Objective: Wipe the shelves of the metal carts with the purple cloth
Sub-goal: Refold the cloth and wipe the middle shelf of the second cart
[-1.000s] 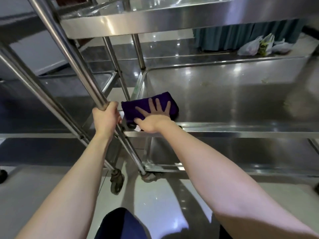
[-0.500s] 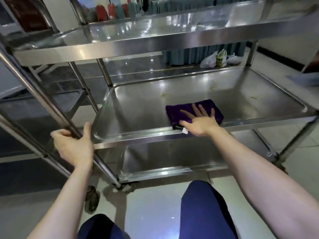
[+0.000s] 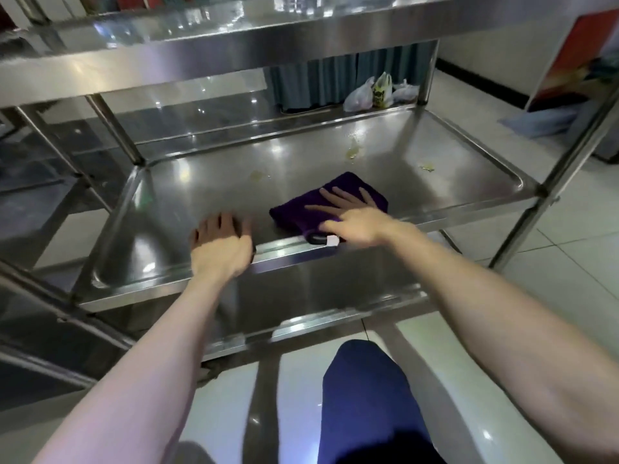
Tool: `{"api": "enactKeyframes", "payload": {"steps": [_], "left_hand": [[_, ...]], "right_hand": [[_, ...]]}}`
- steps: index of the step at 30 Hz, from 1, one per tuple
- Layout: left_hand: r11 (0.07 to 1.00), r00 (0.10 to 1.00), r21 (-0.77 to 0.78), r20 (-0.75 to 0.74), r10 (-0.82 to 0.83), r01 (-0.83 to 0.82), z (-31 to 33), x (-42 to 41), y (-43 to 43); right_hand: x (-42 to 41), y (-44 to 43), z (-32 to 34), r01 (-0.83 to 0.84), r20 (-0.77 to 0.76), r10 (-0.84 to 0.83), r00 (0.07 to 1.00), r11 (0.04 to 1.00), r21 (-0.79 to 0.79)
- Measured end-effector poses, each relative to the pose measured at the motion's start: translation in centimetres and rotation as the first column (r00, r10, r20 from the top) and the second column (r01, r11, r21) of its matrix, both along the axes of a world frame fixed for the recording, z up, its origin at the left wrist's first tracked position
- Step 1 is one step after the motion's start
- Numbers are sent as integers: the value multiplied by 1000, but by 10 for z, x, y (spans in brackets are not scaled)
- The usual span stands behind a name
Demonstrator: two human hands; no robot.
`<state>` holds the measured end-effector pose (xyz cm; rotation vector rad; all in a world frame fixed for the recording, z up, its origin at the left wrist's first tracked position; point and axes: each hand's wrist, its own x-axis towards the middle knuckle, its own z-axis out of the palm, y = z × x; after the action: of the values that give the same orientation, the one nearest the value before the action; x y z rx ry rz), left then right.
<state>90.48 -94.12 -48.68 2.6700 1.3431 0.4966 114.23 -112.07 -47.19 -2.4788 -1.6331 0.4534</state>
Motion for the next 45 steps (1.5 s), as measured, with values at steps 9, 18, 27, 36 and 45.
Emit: {"api": "enactKeyframes", "payload": {"steps": [9, 18, 27, 36, 45], "left_hand": [[999, 999, 40, -44, 18, -16, 1, 3, -1], [998, 998, 58, -58, 27, -24, 5, 4, -5], [1000, 999, -31, -33, 5, -6, 6, 1, 1], [1000, 999, 30, -42, 10, -8, 2, 5, -3], [1000, 999, 23, -45, 10, -9, 8, 3, -6]], "right_hand": [[106, -32, -8, 629, 172, -613, 771, 775, -61], [-40, 108, -4, 153, 155, -148, 977, 988, -25], [100, -4, 1, 290, 77, -286, 955, 956, -38], [173, -71, 5, 650, 128, -639, 759, 754, -88], [-7, 80, 4, 119, 85, -113, 990, 991, -62]]}}
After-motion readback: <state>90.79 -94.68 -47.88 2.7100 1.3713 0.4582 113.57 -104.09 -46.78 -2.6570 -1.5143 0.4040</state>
